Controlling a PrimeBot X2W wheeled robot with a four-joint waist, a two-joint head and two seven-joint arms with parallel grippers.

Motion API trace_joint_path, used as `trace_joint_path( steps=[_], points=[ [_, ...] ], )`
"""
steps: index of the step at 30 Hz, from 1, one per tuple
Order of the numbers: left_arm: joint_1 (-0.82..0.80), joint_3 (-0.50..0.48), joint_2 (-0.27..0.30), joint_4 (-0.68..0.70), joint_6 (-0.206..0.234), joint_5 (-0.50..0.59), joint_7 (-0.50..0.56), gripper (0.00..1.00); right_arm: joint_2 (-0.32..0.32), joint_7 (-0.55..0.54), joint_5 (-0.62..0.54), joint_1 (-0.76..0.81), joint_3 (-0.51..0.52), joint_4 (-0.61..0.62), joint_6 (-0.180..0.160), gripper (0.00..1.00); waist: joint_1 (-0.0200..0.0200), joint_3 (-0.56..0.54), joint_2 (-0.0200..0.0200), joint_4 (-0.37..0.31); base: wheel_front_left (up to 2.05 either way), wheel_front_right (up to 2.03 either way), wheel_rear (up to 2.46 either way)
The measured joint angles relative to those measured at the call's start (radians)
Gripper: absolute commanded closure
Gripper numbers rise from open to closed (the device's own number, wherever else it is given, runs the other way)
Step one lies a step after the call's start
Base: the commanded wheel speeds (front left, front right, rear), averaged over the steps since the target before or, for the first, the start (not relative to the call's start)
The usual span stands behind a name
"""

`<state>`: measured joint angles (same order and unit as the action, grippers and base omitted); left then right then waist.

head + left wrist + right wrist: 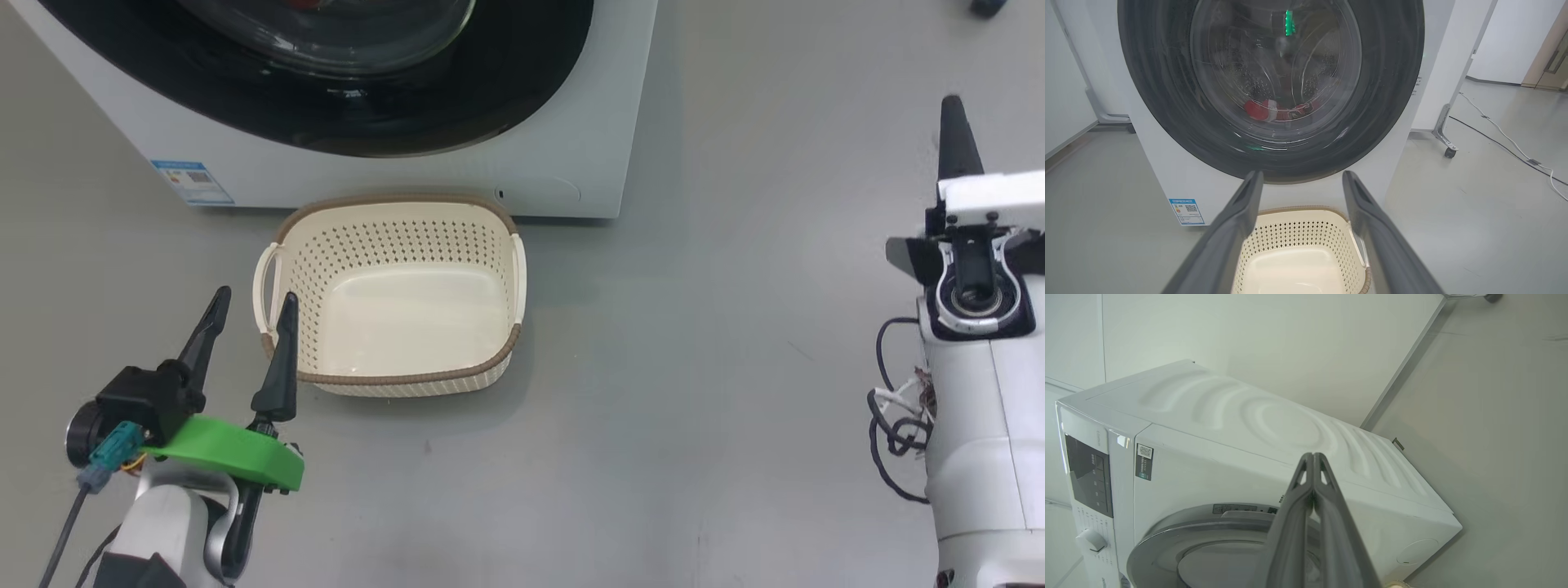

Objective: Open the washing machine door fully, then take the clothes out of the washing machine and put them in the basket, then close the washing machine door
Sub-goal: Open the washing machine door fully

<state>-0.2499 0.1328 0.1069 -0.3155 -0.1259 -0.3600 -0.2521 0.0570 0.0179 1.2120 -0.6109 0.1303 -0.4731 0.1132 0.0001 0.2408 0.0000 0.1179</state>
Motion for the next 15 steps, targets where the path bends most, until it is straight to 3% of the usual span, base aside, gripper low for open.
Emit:
trace_joint_path(
  steps=[9,15],
  points=[
    [-0.072,0.061,-0.003,0.058,-0.002,-0.046,0.000,0.00,0.006,-0.102,0.071,-0.205,-0.016,0.039,-0.035,1.00,0.0000,0.118,0.0000,0.060,0.00,0.00,0.00],
    [-0.098,0.095,-0.012,0.076,-0.002,-0.066,0.000,0.00,0.007,-0.195,0.109,-0.321,-0.079,0.042,-0.056,1.00,0.0000,0.189,0.0000,0.108,0.00,0.00,0.00]
  ],
)
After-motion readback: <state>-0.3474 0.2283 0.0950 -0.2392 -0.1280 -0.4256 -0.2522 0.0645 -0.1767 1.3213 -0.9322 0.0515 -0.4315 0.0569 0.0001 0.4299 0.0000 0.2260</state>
